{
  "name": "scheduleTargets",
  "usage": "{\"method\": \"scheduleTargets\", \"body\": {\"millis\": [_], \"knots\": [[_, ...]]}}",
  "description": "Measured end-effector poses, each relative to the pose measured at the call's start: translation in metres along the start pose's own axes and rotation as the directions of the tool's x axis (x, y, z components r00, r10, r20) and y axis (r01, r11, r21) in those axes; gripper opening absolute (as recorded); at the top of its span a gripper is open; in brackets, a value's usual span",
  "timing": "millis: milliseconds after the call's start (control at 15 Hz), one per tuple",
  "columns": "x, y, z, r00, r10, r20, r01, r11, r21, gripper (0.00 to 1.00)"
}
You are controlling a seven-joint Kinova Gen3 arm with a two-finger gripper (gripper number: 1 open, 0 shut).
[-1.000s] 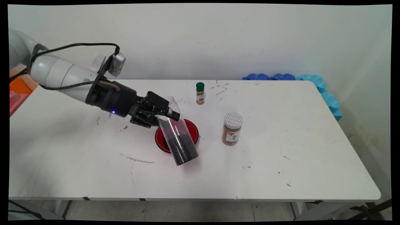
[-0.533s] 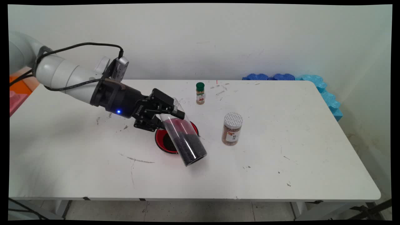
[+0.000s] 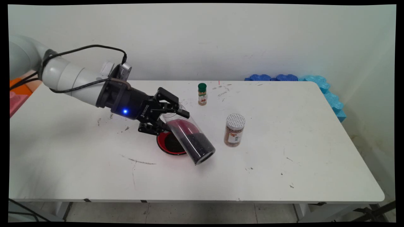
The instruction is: Pour the black seasoning powder in the red bowl
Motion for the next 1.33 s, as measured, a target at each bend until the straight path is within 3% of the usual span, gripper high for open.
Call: {"method": "scheduleTargets", "body": {"millis": [267, 533, 1000, 1333], "knots": [[0.0024, -0.0016, 0.0026, 0.997, -0.077, -0.004, 0.077, 0.997, -0.008, 0.0], [0.0038, -0.0029, 0.0047, 0.983, -0.181, -0.005, 0.181, 0.983, -0.022, 0.0], [0.002, -0.006, 0.0072, 0.946, -0.324, 0.008, 0.324, 0.945, -0.039, 0.0], [0.0003, -0.0084, 0.0093, 0.906, -0.422, 0.018, 0.423, 0.905, -0.054, 0.0]]}}
